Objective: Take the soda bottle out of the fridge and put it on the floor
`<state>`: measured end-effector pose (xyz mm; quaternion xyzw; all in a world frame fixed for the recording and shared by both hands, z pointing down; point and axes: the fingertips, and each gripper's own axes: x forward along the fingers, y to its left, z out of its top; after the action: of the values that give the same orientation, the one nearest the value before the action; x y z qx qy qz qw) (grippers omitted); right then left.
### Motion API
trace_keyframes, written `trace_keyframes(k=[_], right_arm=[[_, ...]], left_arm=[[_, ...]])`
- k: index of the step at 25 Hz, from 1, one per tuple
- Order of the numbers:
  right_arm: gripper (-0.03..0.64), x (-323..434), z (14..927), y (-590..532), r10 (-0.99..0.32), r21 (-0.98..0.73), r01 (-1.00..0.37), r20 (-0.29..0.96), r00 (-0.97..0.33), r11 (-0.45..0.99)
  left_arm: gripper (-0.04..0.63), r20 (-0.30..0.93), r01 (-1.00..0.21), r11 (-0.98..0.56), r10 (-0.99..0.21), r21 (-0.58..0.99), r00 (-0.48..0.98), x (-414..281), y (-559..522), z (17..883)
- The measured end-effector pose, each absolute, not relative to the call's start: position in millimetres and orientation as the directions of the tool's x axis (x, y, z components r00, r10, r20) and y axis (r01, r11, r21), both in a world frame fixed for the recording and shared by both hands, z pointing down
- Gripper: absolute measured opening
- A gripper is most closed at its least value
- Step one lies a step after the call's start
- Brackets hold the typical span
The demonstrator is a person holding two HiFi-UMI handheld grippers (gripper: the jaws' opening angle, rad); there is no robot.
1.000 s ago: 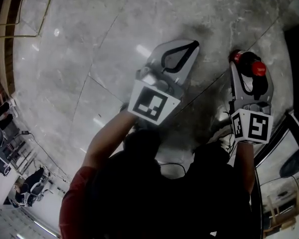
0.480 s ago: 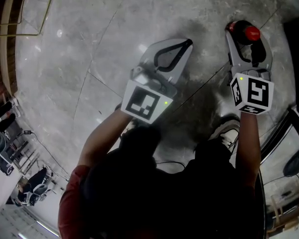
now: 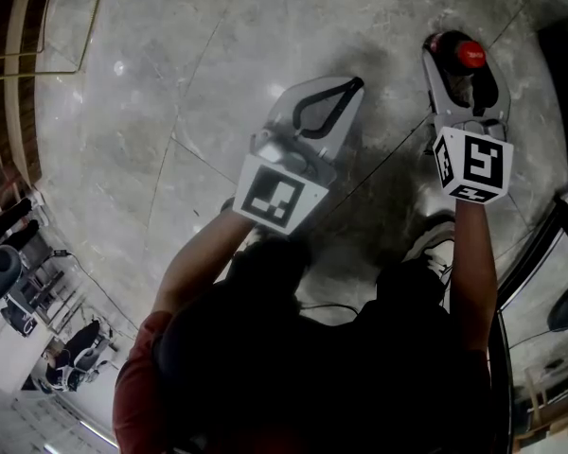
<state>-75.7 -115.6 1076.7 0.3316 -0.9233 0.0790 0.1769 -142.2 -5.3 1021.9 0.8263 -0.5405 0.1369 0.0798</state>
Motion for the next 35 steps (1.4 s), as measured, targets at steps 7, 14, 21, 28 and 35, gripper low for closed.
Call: trace_keyframes(k=[7, 14, 21, 28, 35], right_arm=[[0.299, -76.1, 1076.5, -115.9, -0.599, -0.028, -0.645, 0.343, -0.724, 0.763], [0.299, -75.8, 1077.1, -115.4, -0.602, -0.025, -0.644, 0.330, -0.727, 0.765], [0.306, -74.4, 1078.1, -113.5, -0.596, -0.027, -0.641, 0.341, -0.728, 0.767], [0.318, -69.4, 1085.3, -104.5, -0.585, -0.041, -0.641, 0.369, -0.723, 0.766], [0.318, -58.8, 1088.1, -85.4, -0.572, -0.050, -0.638, 0.394, -0.719, 0.768]], left_arm=[[-0.002, 0.331, -0.924, -0.382, -0.872, -0.002, 0.360, -146.3, -3.2, 1030.2], [-0.001, 0.339, -0.919, -0.395, -0.864, 0.000, 0.371, -140.3, -1.6, 1035.1], [-0.002, 0.346, -0.913, -0.409, -0.856, 0.000, 0.383, -135.5, -1.2, 1036.1], [0.000, 0.347, -0.909, -0.417, -0.852, 0.004, 0.392, -131.5, 0.0, 1037.8], [-0.001, 0.350, -0.913, -0.409, -0.854, 0.007, 0.385, -132.7, 2.2, 1039.1]])
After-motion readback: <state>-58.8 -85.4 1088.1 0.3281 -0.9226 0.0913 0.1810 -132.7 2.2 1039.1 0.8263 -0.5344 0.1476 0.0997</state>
